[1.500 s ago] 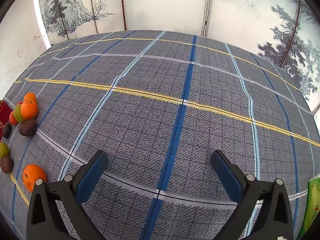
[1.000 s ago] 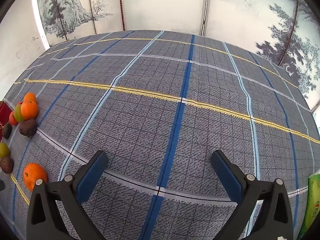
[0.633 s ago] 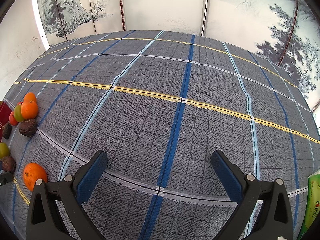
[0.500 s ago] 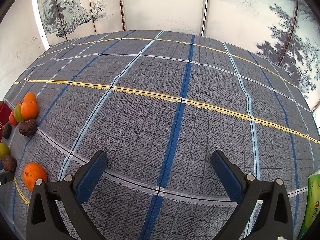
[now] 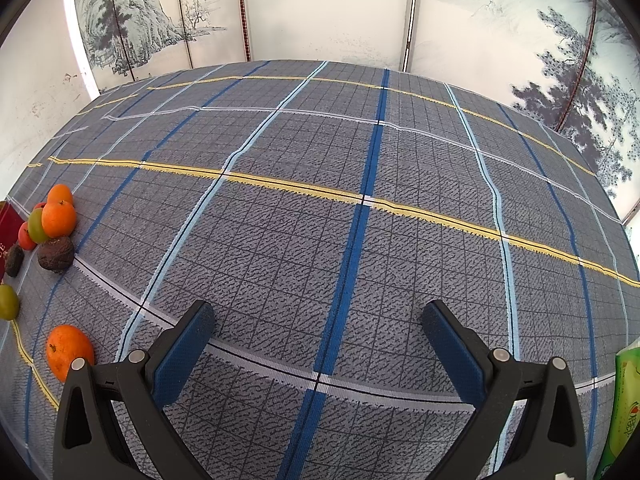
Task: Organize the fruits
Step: 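Carry the dark brown fruit over the toffee tin and release it with the left gripper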
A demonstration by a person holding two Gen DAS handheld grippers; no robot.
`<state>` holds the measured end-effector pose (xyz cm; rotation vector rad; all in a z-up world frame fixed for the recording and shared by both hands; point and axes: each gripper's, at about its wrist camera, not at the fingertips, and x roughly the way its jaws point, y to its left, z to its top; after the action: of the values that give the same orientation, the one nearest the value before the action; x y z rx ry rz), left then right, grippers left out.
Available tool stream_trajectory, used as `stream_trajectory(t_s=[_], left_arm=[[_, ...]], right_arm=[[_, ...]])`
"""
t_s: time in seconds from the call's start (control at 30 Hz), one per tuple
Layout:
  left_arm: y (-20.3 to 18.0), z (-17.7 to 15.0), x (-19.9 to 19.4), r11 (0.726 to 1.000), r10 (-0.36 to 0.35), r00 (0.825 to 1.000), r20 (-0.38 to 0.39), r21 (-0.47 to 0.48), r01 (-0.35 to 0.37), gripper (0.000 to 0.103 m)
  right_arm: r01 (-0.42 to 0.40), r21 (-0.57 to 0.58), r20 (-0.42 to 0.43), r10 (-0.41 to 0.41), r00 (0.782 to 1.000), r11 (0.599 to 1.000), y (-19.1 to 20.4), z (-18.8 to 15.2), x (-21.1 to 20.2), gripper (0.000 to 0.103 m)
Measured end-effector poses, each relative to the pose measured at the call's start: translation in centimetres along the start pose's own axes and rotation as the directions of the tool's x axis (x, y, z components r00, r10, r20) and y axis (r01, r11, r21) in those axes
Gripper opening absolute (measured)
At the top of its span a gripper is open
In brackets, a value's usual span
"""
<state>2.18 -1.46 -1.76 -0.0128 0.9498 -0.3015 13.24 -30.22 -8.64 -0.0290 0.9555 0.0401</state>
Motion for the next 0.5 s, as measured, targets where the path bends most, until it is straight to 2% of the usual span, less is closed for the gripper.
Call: stream_trajectory(t_s=[0.23,0.5], left_arm=[[2.7,0.5,-3.3,0.994,0.105,0.991,0.084,-0.009,-0.105,0.034],[9.2,0.3,-5.8,0.959,0.284,0.951,0.121,-0.049,-0.28,0.034]], right_arm=[[0.0,0.001,0.0,0.0,1.0,1.0,0.2,-0.1,0.1,0.103],[0.001,0.001,0.0,-0.001,1.0,1.0,0.2,-0.2,0.0,0.103]])
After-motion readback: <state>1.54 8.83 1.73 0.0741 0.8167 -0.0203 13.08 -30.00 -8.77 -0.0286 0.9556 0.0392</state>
